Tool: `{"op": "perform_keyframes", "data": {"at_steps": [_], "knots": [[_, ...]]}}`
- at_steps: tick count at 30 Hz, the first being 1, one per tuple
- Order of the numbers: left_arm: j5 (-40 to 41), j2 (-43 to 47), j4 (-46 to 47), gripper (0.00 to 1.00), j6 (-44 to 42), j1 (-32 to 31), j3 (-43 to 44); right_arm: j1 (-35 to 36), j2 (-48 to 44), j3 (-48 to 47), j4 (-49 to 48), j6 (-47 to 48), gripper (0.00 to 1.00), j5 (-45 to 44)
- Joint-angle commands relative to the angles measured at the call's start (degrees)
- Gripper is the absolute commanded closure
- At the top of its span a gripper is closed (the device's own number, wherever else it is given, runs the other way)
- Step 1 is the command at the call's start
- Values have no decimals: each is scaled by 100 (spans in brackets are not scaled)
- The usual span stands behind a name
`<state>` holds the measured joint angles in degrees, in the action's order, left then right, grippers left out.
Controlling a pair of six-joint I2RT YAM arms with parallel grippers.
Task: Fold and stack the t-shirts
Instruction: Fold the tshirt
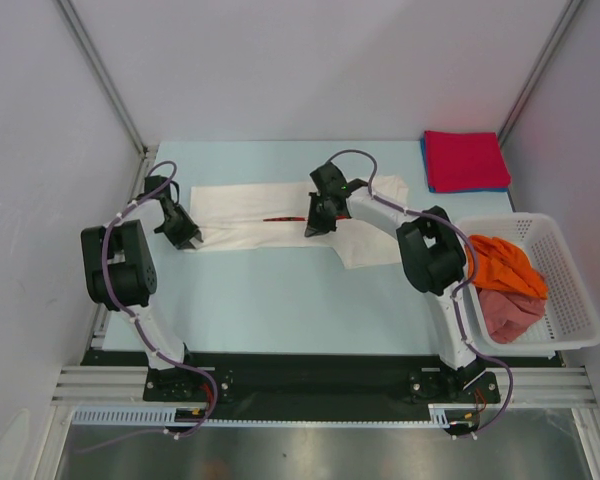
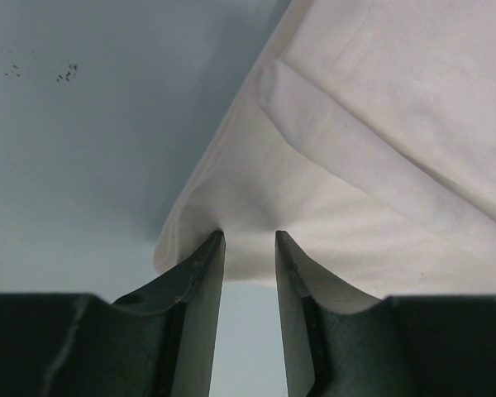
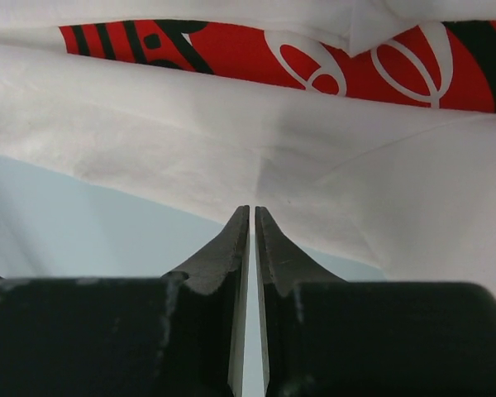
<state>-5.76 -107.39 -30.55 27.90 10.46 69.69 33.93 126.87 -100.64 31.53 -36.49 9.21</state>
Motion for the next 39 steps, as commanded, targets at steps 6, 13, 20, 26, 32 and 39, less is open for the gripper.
{"op": "perform_keyframes", "data": {"at_steps": [6, 13, 20, 26, 32, 39], "knots": [[312, 148, -514, 63, -259, 149, -43, 87, 180, 185, -559, -403, 88, -543], [382, 140, -549, 63, -285, 141, -87, 61, 189, 98, -771, -499, 87, -1078], [427, 140, -558, 63, -347, 149, -131, -193, 558, -524, -903, -491, 85, -1018], [418, 324, -619, 64, -461, 149, -43, -264, 655, -1422, -614, 10, 81, -658], [173, 701, -707, 62, -549, 150, 159, -458, 296, -1671, -16, 580, 71, 97], [-601, 703, -348, 60, -172, -26, 343, -405, -399, -221, -128, 723, 62, 476]]}}
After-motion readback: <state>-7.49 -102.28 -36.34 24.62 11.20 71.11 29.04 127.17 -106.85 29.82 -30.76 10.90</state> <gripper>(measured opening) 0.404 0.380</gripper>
